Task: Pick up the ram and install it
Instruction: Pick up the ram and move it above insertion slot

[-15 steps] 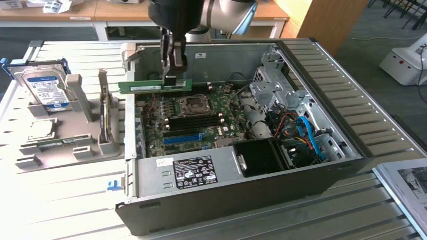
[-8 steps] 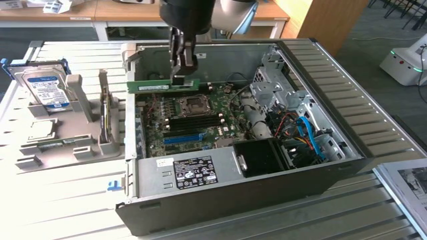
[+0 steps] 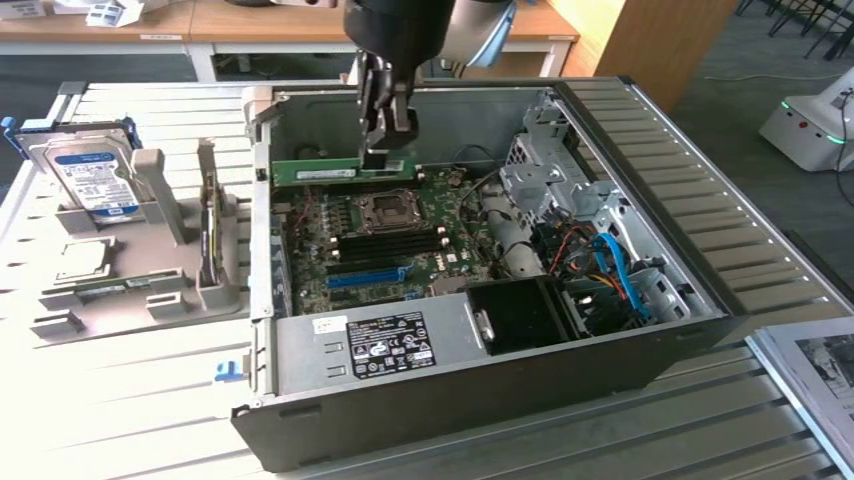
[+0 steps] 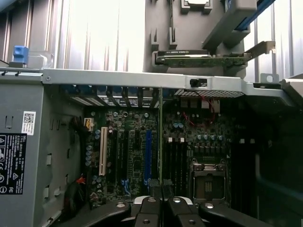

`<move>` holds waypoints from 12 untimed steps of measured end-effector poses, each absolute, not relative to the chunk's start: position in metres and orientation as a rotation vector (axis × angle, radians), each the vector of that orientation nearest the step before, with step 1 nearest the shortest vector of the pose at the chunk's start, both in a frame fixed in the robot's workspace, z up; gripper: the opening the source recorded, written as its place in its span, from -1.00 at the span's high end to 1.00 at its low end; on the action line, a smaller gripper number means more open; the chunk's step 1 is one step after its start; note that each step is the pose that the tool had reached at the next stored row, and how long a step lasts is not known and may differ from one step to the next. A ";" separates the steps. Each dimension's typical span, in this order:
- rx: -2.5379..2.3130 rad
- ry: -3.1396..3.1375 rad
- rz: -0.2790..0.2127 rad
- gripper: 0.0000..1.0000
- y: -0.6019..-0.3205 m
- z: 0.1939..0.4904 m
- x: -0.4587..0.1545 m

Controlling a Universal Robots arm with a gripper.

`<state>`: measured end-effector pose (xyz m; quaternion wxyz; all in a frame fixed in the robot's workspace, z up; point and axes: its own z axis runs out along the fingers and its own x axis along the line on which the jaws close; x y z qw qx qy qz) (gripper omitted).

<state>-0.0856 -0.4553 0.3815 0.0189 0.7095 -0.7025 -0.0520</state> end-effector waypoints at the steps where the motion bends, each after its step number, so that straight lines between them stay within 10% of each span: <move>1: 2.202 -2.181 -0.162 0.76 -0.455 0.382 -0.083; 12: 2.205 -2.181 -0.158 0.76 -0.455 0.381 -0.078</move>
